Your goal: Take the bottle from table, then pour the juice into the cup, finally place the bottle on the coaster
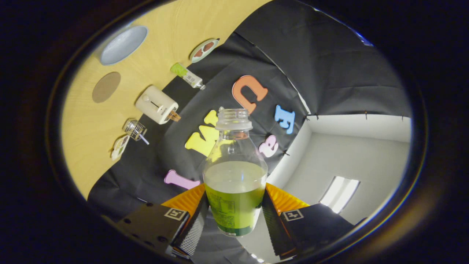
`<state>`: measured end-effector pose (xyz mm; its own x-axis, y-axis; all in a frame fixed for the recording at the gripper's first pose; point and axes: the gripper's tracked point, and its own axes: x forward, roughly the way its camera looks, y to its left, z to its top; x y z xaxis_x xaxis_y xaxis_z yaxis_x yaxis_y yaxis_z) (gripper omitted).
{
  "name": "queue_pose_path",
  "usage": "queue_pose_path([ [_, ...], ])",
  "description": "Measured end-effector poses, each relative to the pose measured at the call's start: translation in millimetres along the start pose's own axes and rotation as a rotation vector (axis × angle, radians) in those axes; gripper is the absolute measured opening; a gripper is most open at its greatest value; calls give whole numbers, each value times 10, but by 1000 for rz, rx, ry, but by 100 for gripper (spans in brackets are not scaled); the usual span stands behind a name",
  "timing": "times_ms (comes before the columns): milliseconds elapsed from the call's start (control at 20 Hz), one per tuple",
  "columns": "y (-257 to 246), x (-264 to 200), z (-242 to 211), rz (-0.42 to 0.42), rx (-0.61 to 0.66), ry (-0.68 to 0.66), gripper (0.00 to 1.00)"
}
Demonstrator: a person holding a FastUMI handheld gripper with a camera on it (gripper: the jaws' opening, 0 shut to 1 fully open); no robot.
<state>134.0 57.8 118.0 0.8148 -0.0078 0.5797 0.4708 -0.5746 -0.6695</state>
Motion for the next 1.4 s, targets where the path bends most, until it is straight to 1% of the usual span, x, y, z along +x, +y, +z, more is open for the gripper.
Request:
queue_pose_path([
  [100, 183, -14, -100, 95, 92, 48, 80],
  [200, 400, -50, -227, 222, 219, 134, 80],
  [300, 470, -72, -268, 282, 359, 185, 81],
  [400, 653, -104, -260, 381, 486, 223, 81],
  [450, 691, -114, -250, 407, 546, 229, 81],
  [550, 695, -119, -240, 419, 648, 234, 81],
  [600, 738, -143, -237, 441, 711, 242, 81],
  [700, 890, -204, -191, 535, 870, 275, 81],
  [750, 913, -219, -183, 566, 953, 291, 81],
  [800, 899, -204, -187, 580, 1033, 300, 81],
  [900, 909, -153, -272, 573, 1180, 336, 81],
  [1050, 1081, -86, -288, 592, 1366, 399, 81],
  [1150, 1154, -2, -284, 577, 1505, 417, 81],
  [1250, 1266, 70, -238, 560, 1621, 430, 81],
  [1400, 1448, 162, -110, 561, 1761, 421, 81],
])
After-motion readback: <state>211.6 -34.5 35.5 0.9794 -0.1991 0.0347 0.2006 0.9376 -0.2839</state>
